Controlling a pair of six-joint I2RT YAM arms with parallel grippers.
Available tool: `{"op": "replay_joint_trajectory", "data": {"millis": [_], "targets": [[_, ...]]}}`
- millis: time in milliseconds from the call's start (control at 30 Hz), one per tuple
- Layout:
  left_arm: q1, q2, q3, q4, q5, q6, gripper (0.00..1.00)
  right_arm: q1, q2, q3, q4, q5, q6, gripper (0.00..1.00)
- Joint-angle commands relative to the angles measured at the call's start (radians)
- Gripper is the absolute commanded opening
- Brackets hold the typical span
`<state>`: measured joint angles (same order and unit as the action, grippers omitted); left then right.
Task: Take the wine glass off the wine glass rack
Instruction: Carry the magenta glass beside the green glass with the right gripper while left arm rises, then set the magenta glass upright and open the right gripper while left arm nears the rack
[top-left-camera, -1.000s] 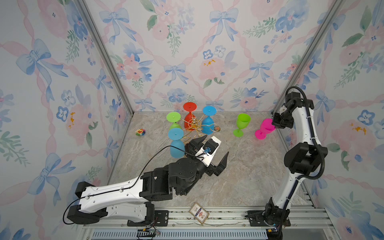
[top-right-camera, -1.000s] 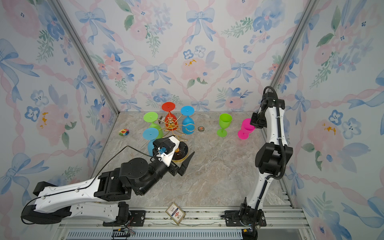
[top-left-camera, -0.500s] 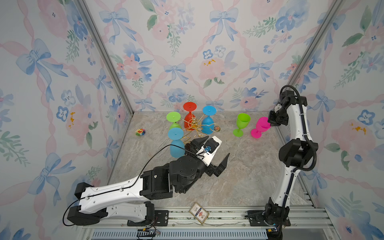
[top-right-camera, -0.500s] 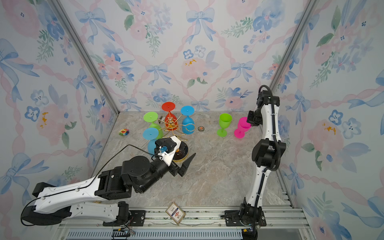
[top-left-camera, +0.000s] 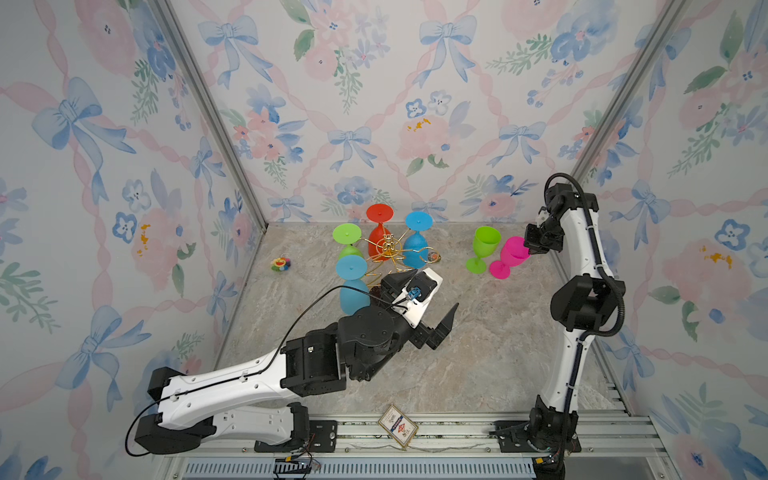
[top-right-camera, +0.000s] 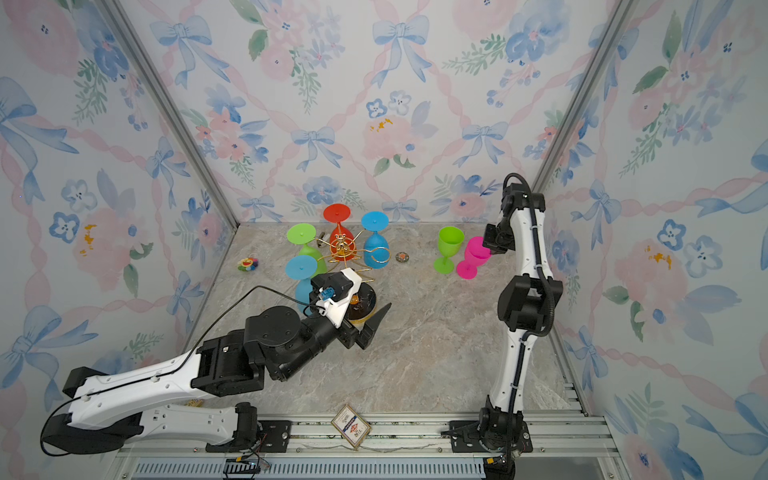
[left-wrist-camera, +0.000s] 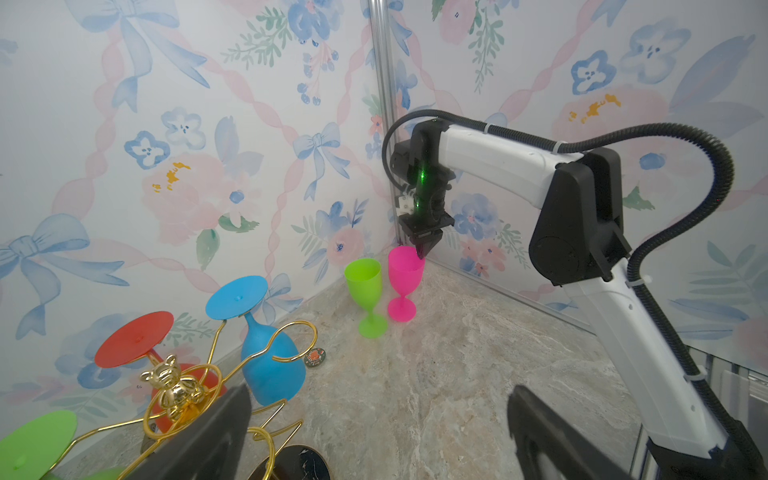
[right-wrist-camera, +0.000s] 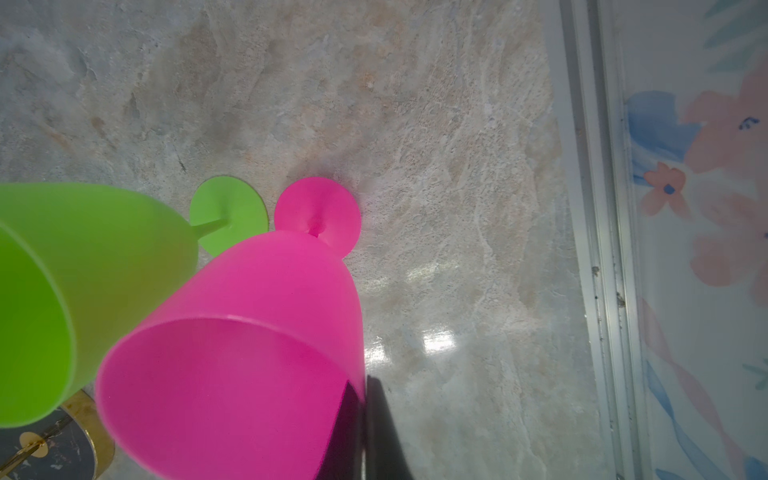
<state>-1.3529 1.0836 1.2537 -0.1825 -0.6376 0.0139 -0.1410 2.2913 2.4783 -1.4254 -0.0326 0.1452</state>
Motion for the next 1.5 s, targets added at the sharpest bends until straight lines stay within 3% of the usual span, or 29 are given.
{"op": "replay_joint_trajectory", "data": {"millis": [0,167,367,1000,1300,1467], "targets": [[0.012,0.008,0.007,-0.006,0.019,-0.008,0.98,0.006,0.02,0.028,-0.019,-0.009,0.004,0.0],[0.02,0.008,0.004,-0.005,0.025,-0.01,0.98,0.003,0.021,0.028,-0.005,-0.011,0.016,0.01],[0.027,0.009,0.003,-0.004,0.032,-0.012,0.98,0.0,0.009,0.028,0.014,-0.039,0.029,0.15],[0.033,-0.012,0.001,-0.032,0.021,-0.052,0.98,-0.004,-0.075,-0.051,0.132,-0.055,0.073,0.25],[0.082,0.009,0.033,-0.094,0.029,-0.126,0.98,0.002,-0.233,-0.157,0.176,0.033,0.047,0.4],[0.13,0.014,0.046,-0.125,0.008,-0.193,0.98,0.05,-0.43,-0.377,0.308,0.052,-0.004,0.58]]}}
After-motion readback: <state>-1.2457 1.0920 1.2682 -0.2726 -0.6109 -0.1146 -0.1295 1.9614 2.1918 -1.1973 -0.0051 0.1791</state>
